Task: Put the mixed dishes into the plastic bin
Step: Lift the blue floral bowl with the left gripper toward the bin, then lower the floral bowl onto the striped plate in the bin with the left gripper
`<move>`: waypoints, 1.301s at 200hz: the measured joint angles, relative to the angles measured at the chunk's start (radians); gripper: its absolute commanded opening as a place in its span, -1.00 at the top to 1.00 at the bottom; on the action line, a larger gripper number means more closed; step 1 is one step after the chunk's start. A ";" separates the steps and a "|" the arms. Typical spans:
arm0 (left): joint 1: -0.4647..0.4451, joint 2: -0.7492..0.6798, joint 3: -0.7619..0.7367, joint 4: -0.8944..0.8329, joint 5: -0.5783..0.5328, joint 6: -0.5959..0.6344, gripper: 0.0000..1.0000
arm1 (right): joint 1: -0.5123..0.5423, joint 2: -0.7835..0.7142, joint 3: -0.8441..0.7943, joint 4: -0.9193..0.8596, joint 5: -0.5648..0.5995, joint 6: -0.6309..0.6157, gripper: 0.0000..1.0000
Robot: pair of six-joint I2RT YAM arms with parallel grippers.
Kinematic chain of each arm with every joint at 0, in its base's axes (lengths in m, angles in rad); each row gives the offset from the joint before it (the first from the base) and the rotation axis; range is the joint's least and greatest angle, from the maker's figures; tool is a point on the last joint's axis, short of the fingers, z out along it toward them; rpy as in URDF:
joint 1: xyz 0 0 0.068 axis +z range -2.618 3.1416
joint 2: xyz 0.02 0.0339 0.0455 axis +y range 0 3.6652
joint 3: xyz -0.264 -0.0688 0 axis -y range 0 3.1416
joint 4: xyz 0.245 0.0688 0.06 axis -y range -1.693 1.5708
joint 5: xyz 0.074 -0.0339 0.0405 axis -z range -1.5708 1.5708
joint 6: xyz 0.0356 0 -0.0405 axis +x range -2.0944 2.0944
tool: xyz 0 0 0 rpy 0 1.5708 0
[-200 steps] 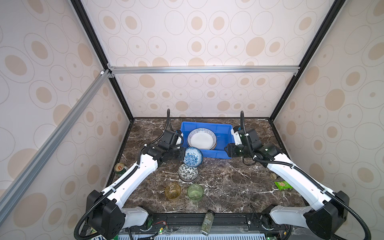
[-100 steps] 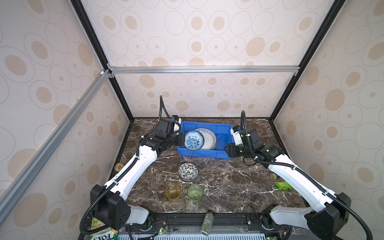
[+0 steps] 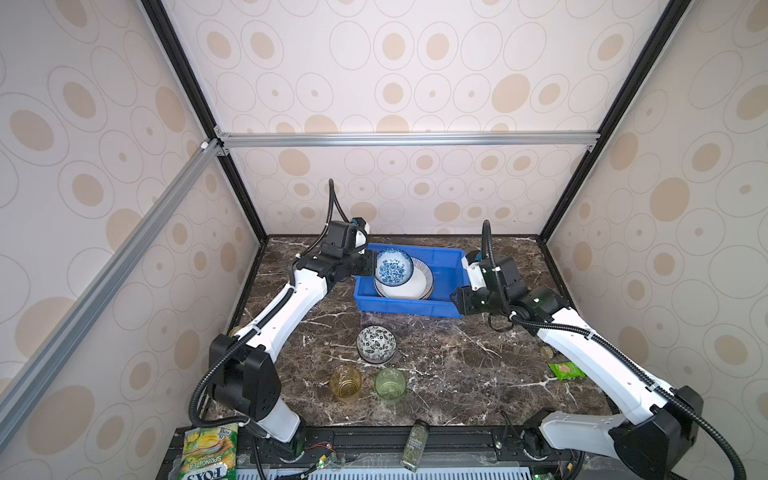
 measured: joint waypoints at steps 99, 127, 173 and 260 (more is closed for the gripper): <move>0.000 0.190 0.150 0.025 0.023 0.021 1.00 | 0.000 0.079 0.079 -0.023 -0.008 -0.004 -0.01; 0.001 0.248 0.178 0.030 0.031 0.021 1.00 | 0.000 0.080 0.080 -0.023 -0.012 -0.002 -0.01; 0.001 0.321 0.217 0.048 0.053 0.020 1.00 | 0.000 0.084 0.080 -0.023 -0.012 0.000 -0.01; 0.002 0.459 0.307 0.060 0.028 0.013 1.00 | 0.000 0.134 0.081 -0.023 -0.012 -0.002 -0.01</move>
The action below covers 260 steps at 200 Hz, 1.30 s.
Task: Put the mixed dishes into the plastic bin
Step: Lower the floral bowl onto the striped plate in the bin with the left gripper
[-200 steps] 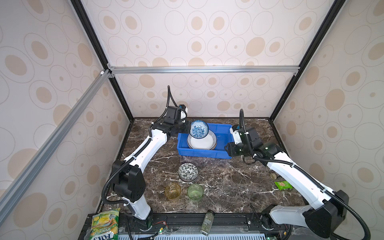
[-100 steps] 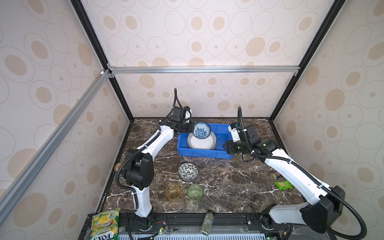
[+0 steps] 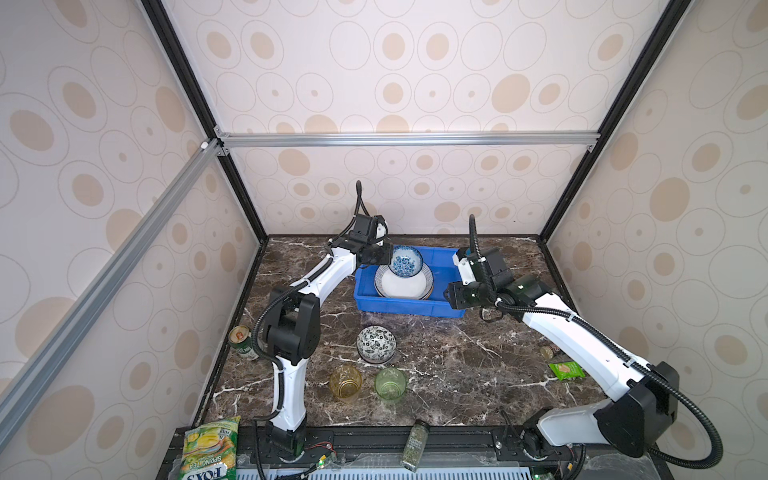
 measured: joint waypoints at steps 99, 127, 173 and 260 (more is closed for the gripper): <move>0.000 0.085 0.052 0.002 -0.004 -0.014 1.00 | 0.000 0.014 0.001 -0.008 0.006 -0.020 -0.01; 0.002 0.100 0.052 0.002 0.000 -0.016 1.00 | 0.000 0.016 0.001 -0.008 0.008 -0.022 -0.01; 0.004 0.109 0.052 0.002 0.002 -0.018 1.00 | 0.000 0.020 0.001 -0.008 0.009 -0.022 -0.01; 0.004 0.109 0.022 0.018 0.014 -0.020 1.00 | 0.000 0.022 0.001 -0.008 0.012 -0.022 -0.01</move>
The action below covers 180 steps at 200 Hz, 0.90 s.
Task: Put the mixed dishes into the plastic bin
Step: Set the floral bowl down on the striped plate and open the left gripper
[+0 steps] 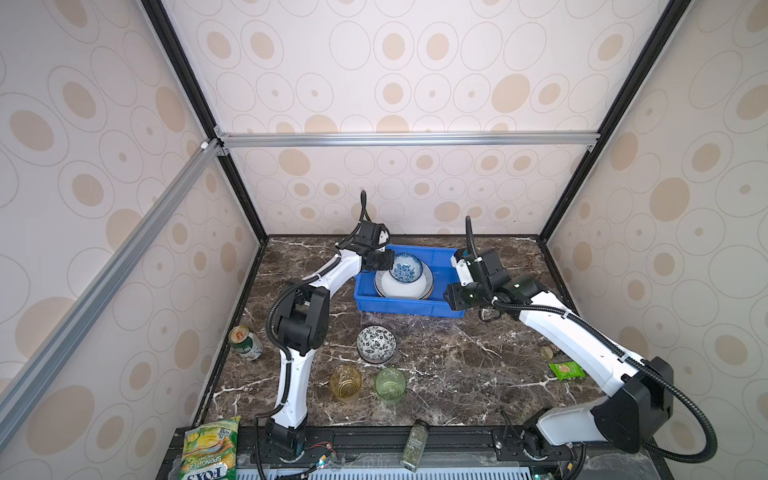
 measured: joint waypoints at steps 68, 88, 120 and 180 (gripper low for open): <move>0.000 0.000 -0.012 0.008 0.007 -0.002 1.00 | 0.000 0.006 0.000 0.000 0.000 0.000 -0.01; 0.000 0.000 -0.021 0.014 0.007 -0.007 1.00 | 0.000 0.009 0.000 0.000 0.000 0.000 -0.01; 0.001 0.000 -0.029 0.019 0.007 -0.018 1.00 | 0.000 0.013 0.002 0.000 -0.002 0.000 -0.01; 0.001 0.001 -0.031 0.020 0.006 -0.022 0.91 | 0.000 0.026 0.006 0.000 -0.005 -0.004 -0.01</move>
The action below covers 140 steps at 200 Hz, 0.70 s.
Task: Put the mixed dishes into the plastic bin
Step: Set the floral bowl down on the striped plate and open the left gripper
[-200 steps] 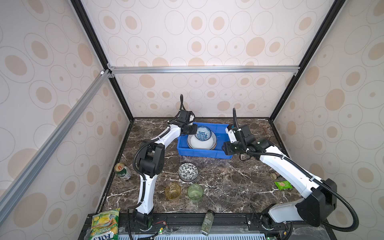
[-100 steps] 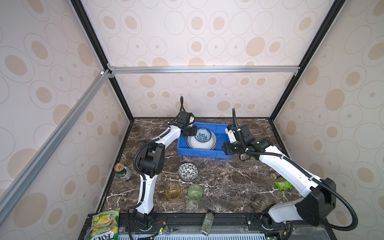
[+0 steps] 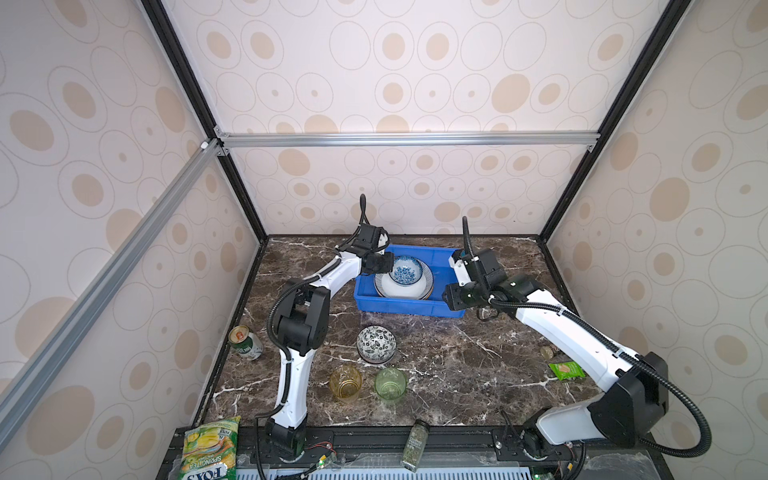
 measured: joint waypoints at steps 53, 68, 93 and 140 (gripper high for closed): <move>0.004 0.004 0.000 -0.008 -0.002 -0.011 0.84 | 0.000 0.000 0.005 -0.004 0.000 -0.003 -0.01; 0.005 0.004 0.000 -0.009 -0.004 -0.012 0.82 | 0.000 0.001 0.005 -0.006 0.000 -0.003 -0.01; 0.005 0.004 0.000 -0.013 -0.004 -0.014 0.78 | 0.000 0.002 0.005 -0.006 0.000 -0.003 -0.01; 0.005 0.004 -0.032 -0.005 0.001 -0.015 0.75 | 0.000 0.002 0.005 -0.007 -0.001 -0.003 -0.01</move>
